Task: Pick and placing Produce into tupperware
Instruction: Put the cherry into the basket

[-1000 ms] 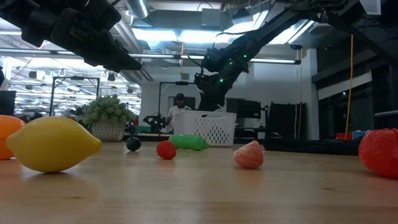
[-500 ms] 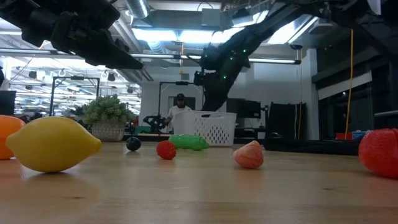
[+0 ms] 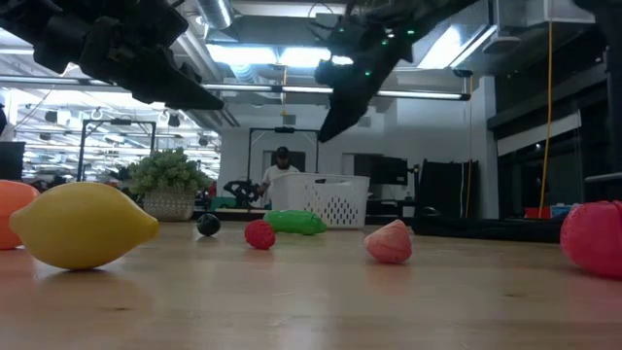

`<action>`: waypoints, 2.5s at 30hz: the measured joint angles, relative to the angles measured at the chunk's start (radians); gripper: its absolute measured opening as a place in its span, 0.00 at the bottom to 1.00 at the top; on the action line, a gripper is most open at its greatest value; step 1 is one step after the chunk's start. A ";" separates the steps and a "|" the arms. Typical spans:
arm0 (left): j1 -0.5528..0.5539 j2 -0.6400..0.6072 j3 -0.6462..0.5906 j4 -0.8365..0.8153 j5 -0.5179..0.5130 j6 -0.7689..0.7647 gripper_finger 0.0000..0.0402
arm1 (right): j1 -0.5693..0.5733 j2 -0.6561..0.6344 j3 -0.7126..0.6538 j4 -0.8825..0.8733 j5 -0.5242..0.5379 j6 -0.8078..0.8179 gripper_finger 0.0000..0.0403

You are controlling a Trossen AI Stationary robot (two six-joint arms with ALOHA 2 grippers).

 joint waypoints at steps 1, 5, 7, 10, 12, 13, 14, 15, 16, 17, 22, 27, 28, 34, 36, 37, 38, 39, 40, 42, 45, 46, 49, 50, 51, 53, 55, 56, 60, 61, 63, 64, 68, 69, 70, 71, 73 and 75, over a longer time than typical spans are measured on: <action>0.000 0.000 0.000 -0.007 0.000 -0.005 0.22 | 0.014 -0.034 -0.058 0.039 0.000 0.012 0.41; 0.000 0.000 0.000 -0.010 0.000 -0.024 0.24 | 0.083 -0.195 -0.312 0.262 -0.001 0.088 0.41; 0.000 0.000 0.000 -0.010 0.000 -0.025 0.24 | 0.123 -0.269 -0.435 0.365 0.000 0.114 0.41; 0.000 0.000 0.000 -0.008 0.000 -0.051 0.25 | 0.188 -0.381 -0.587 0.517 0.001 0.178 0.41; 0.000 0.000 0.000 -0.005 0.000 -0.057 0.26 | 0.232 -0.439 -0.675 0.606 0.003 0.213 0.41; 0.000 0.000 0.000 -0.005 0.000 -0.058 0.26 | 0.255 -0.462 -0.718 0.638 0.008 0.229 0.41; 0.000 0.000 0.000 -0.005 0.000 -0.058 0.26 | 0.276 -0.481 -0.755 0.665 0.018 0.241 0.41; 0.000 0.000 0.000 -0.005 0.000 -0.058 0.27 | 0.298 -0.498 -0.789 0.696 0.032 0.256 0.41; 0.000 0.000 0.000 -0.005 0.000 -0.058 0.27 | 0.319 -0.514 -0.817 0.723 0.048 0.265 0.41; 0.000 0.000 0.000 -0.005 0.000 -0.058 0.27 | 0.338 -0.528 -0.845 0.751 0.064 0.274 0.41; 0.000 0.000 0.000 -0.003 0.000 -0.099 0.28 | 0.425 -0.543 -0.939 0.812 0.130 0.291 0.41; 0.000 0.000 0.000 -0.002 0.000 -0.136 0.29 | 0.477 -0.538 -0.985 0.886 0.180 0.316 0.41; 0.000 0.000 0.000 -0.002 0.000 -0.136 0.28 | 0.484 -0.538 -0.992 0.902 0.180 0.316 0.41; -0.001 0.000 0.000 0.013 0.000 -0.136 0.25 | 0.511 -0.537 -1.006 0.937 0.183 0.317 0.41; -0.013 0.000 0.000 0.024 -0.002 -0.136 0.25 | 0.519 -0.537 -1.006 0.944 0.183 0.315 0.41; -0.022 0.000 0.000 0.024 -0.002 -0.135 0.24 | 0.521 -0.537 -1.006 0.950 0.188 0.314 0.41; -0.033 0.000 0.000 0.024 -0.002 -0.132 0.24 | 0.524 -0.537 -1.006 0.954 0.200 0.313 0.41; -0.046 0.000 0.000 0.026 -0.002 -0.131 0.23 | 0.526 -0.537 -1.006 0.954 0.209 0.313 0.41; -0.060 0.000 0.000 0.028 -0.002 -0.132 0.23 | 0.529 -0.537 -1.006 0.953 0.217 0.313 0.41; -0.093 0.000 0.000 0.027 -0.003 -0.145 0.22 | 0.529 -0.537 -1.006 0.952 0.218 0.313 0.41; -0.151 0.000 0.000 0.027 -0.068 -0.210 0.20 | 0.529 -0.537 -1.006 0.952 0.220 0.311 0.41; -0.171 0.000 0.000 0.027 -0.103 -0.230 0.20 | 0.529 -0.537 -1.006 0.952 0.220 0.311 0.41; -0.229 0.000 0.000 0.024 -0.192 -0.263 0.19 | 0.529 -0.537 -1.006 0.952 0.220 0.310 0.41; -0.245 0.000 0.006 0.004 -0.220 -0.283 0.18 | 0.529 -0.537 -1.006 0.952 0.220 0.310 0.41; -0.259 0.000 0.018 -0.032 -0.244 -0.305 0.18 | 0.529 -0.537 -1.006 0.952 0.220 0.310 0.41; -0.287 0.000 0.055 -0.125 -0.290 -0.360 0.17 | 0.529 -0.537 -1.006 0.952 0.220 0.311 0.41; -0.319 0.012 0.099 -0.203 -0.334 -0.416 0.16 | 0.529 -0.537 -1.006 0.952 0.220 0.311 0.41; -0.336 0.023 0.118 -0.230 -0.357 -0.439 0.16 | 0.529 -0.537 -1.006 0.952 0.220 0.312 0.41; -0.399 0.100 0.194 -0.307 -0.421 -0.505 0.15 | 0.529 -0.537 -1.006 0.951 0.219 0.313 0.41; -0.410 0.123 0.212 -0.332 -0.437 -0.533 0.15 | 0.529 -0.537 -1.006 0.951 0.219 0.313 0.41; -0.428 0.172 0.249 -0.380 -0.456 -0.594 0.16 | 0.529 -0.537 -1.006 0.949 0.219 0.313 0.41; -0.434 0.199 0.264 -0.404 -0.462 -0.631 0.16 | 0.529 -0.537 -1.006 0.949 0.219 0.313 0.41; -0.448 0.308 0.320 -0.483 -0.495 -0.776 0.18 | 0.529 -0.537 -1.006 0.945 0.219 0.314 0.41; -0.449 0.335 0.331 -0.492 -0.497 -0.802 0.19 | 0.529 -0.537 -1.006 0.944 0.219 0.314 0.41; -0.449 0.360 0.341 -0.497 -0.498 -0.821 0.20 | 0.529 -0.537 -1.006 0.943 0.219 0.314 0.41; -0.449 0.386 0.351 -0.503 -0.498 -0.838 0.20 | 0.529 -0.537 -1.006 0.942 0.219 0.314 0.41; -0.449 0.429 0.373 -0.519 -0.498 -0.865 0.21 | 0.529 -0.537 -1.006 0.941 0.219 0.314 0.41; -0.446 0.463 0.392 -0.543 -0.499 -0.870 0.22 | 0.529 -0.537 -1.006 0.936 0.219 0.314 0.41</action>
